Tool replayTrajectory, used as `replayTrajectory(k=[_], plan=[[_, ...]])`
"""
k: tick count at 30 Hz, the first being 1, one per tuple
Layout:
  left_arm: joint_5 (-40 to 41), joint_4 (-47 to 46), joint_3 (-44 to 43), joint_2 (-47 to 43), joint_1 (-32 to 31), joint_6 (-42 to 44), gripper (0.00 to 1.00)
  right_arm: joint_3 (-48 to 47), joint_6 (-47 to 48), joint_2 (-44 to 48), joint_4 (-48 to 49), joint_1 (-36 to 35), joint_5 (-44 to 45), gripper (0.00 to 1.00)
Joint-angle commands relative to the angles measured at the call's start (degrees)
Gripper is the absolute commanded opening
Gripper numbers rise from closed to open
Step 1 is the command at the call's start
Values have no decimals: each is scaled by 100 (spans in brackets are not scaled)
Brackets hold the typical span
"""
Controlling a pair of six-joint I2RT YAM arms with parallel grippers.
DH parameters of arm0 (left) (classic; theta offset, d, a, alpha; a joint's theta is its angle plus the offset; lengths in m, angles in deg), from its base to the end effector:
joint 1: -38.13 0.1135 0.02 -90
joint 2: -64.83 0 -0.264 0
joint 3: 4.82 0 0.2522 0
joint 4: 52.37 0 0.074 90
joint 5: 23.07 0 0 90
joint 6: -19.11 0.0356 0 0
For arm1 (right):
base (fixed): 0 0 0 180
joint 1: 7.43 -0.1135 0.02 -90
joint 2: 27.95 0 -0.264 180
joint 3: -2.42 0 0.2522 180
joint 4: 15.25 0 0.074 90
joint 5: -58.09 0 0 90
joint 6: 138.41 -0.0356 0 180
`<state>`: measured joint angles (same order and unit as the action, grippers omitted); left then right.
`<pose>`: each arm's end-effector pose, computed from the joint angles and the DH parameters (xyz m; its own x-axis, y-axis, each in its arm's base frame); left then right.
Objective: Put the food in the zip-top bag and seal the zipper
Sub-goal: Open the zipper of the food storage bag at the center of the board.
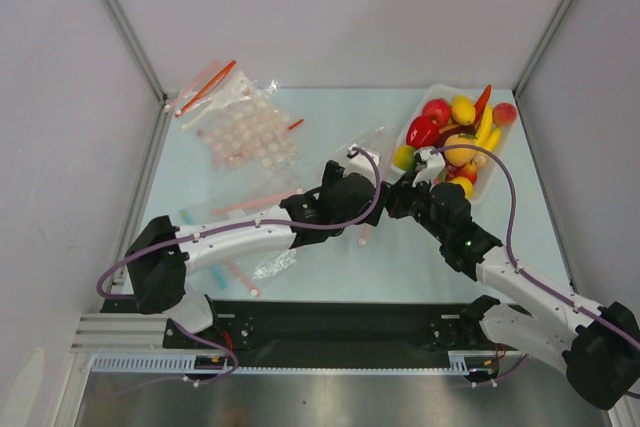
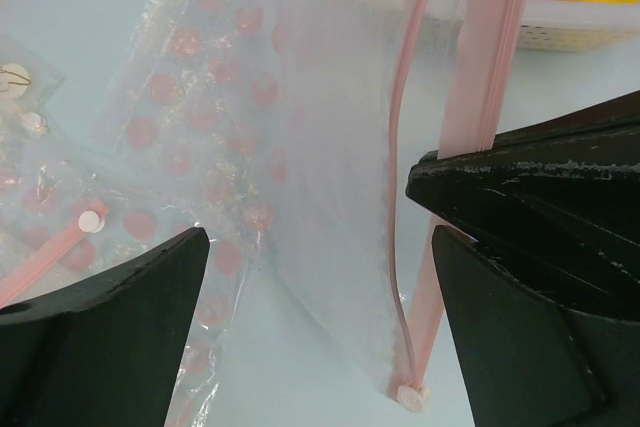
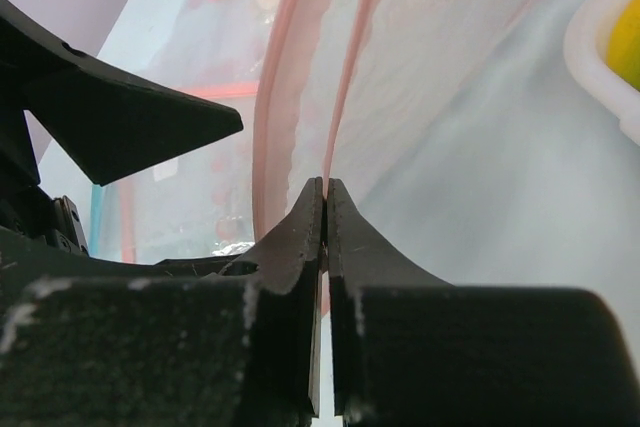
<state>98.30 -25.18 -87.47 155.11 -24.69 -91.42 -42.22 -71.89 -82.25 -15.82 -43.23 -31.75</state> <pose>0.1795 -0.3091 0.2844 -0.4422 0.2056 -0.8731 0.4370 0.8994 -0.0095 0.1805 0.1300 0.2661 -0.3643 0.2285 -0.9028 -0.4771 0.7868 0.3916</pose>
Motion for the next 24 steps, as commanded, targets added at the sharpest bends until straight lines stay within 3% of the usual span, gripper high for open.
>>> replayTrajectory(k=[1,6,8,9,10,18,24], plan=[[123,-244,-11,-230,25,-161,100,-112,19,95,175,-68,-139,0],[-184,-472,94,-274,60,-12,95,-103,28,104,166,-68,-122,0],[-185,-499,112,-300,60,32,76,-112,28,113,166,-68,-131,0],[-158,-473,112,-309,60,58,57,-112,37,113,166,-68,-139,0],[-54,-464,94,-309,60,76,49,-103,37,104,175,-68,-148,0],[158,-429,59,-300,60,322,0,-130,46,43,175,-77,-183,0],[613,-52,-72,-572,-1,585,0,-173,20,-19,114,-86,-140,0]])
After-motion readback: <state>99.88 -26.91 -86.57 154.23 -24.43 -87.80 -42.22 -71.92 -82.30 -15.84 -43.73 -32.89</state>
